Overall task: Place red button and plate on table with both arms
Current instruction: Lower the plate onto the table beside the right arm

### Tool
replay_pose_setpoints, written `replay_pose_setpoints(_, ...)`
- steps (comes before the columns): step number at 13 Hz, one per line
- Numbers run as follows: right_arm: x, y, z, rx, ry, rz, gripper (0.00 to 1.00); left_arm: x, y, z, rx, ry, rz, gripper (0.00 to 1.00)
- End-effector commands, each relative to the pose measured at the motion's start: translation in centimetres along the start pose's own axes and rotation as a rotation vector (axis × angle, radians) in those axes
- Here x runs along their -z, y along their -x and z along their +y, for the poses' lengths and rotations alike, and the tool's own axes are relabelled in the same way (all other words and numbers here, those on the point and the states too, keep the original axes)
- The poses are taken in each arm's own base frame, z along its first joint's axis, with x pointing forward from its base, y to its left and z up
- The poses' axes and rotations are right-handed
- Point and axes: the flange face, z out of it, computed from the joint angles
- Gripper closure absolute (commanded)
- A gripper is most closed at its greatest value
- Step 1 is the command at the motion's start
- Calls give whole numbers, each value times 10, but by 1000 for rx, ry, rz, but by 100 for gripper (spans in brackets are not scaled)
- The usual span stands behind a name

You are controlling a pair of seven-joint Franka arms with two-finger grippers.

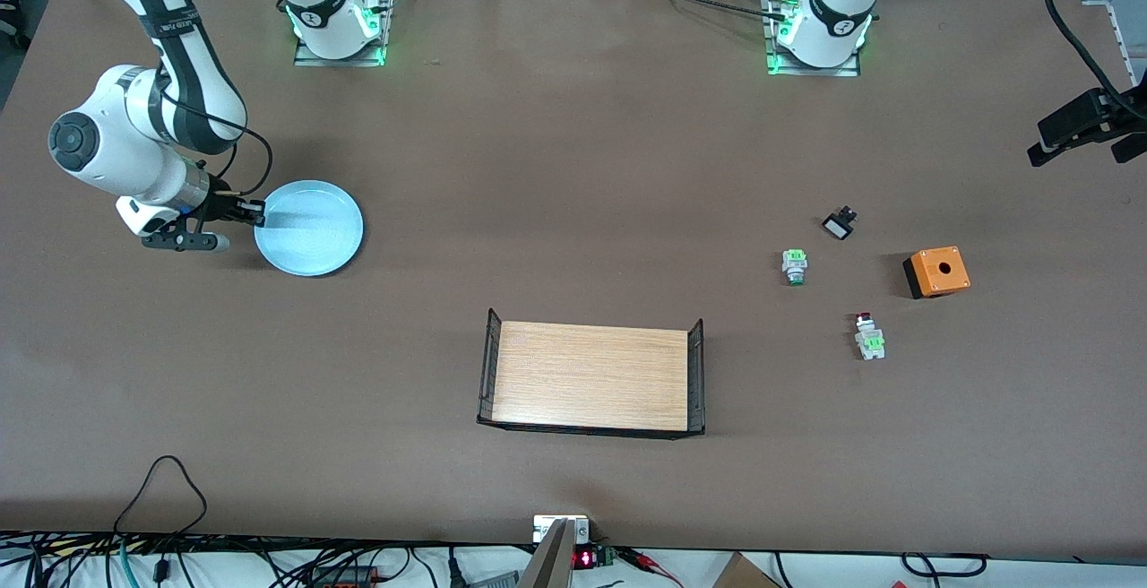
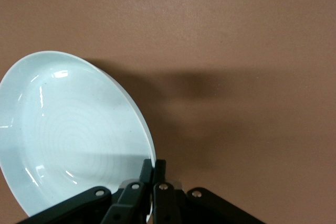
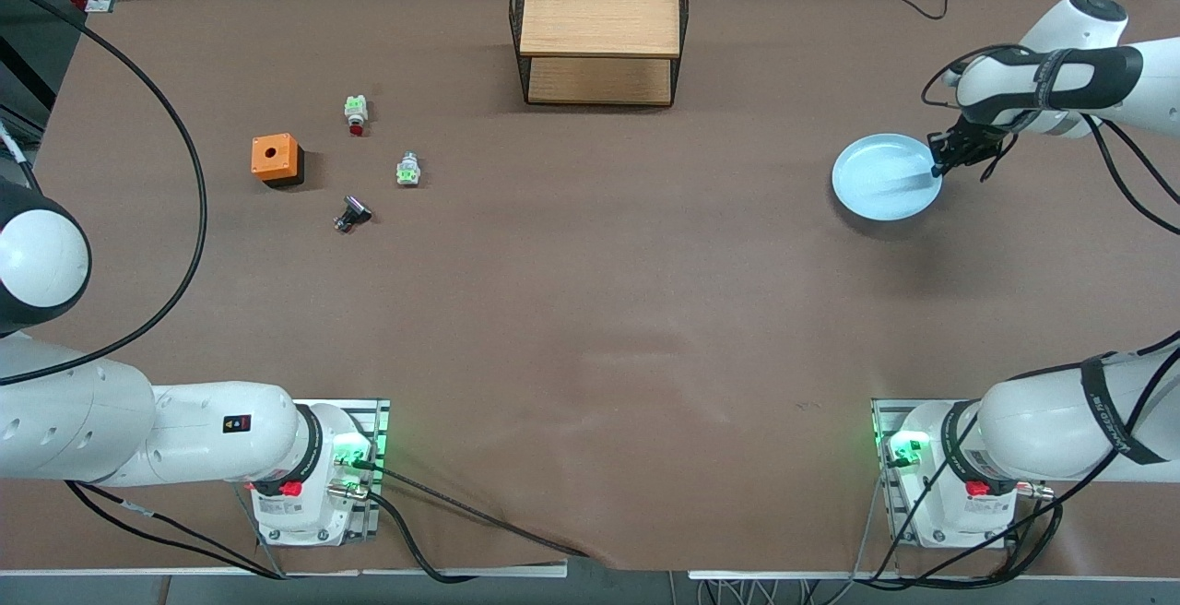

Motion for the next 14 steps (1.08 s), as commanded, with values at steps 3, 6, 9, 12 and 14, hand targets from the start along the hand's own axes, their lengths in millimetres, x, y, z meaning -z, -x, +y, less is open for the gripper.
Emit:
replay_pose_setpoints(3, -16, 10, 10, 10, -4, 8, 76, -7, -17, -1, -21, 9, 52, 0)
replay_pose_setpoints(6, 2, 7, 5, 3, -10, 24, 0, -7, -17, -1, -20, 18, 52, 0)
replay_pose_setpoints(9, 23, -2, -43, -89, -19, 51, 0, -7, -18, 0, -23, 17, 54, 0)
replay_pose_setpoints(12, 38, -10, -81, -108, -29, 80, 0, -7, -19, 1, -24, 19, 61, 0)
replay_pose_setpoints(14, 68, -21, -93, -107, -35, 81, 0, -7, -19, 7, -33, 18, 64, 0)
